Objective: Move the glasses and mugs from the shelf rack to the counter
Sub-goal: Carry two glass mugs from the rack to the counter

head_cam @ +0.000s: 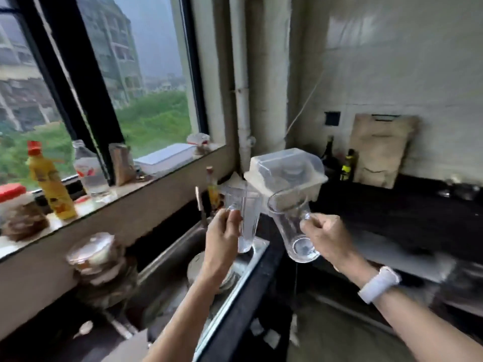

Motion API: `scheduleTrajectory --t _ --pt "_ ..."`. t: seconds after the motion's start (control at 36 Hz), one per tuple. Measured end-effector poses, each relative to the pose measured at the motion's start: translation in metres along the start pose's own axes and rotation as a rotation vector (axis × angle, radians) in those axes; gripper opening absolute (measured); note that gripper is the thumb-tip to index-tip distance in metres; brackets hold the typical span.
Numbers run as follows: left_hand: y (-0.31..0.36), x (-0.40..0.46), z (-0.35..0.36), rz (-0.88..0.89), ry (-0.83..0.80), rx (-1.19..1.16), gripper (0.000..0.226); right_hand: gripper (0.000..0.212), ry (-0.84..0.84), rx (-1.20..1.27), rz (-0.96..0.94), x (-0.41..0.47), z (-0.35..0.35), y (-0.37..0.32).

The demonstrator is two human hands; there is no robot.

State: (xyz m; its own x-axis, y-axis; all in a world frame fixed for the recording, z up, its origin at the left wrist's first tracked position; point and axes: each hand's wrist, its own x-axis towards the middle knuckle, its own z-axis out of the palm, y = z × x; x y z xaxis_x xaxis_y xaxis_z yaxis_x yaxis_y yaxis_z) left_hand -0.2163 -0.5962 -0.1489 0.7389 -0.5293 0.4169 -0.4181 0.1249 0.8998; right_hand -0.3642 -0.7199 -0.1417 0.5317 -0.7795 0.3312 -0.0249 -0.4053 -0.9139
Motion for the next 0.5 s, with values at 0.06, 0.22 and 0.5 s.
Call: scheduleTrajectory --t 0.06,0.22,0.5 --pt "-0.008 -0.006 0.046 -0.036 -0.103 -0.015 0.025 0.052 0.042 -0.067 0.053 -0.006 -0.040 0.028" --pt "-0.022 -0.013 0.170 0.010 -0.376 -0.028 0.033 0.047 0.253 -0.195 0.193 -0.021 -0.143 0.090" --pt "-0.027 0.008 0.360 0.041 -0.677 -0.110 0.029 0.049 0.504 -0.322 0.322 0.004 -0.277 0.167"
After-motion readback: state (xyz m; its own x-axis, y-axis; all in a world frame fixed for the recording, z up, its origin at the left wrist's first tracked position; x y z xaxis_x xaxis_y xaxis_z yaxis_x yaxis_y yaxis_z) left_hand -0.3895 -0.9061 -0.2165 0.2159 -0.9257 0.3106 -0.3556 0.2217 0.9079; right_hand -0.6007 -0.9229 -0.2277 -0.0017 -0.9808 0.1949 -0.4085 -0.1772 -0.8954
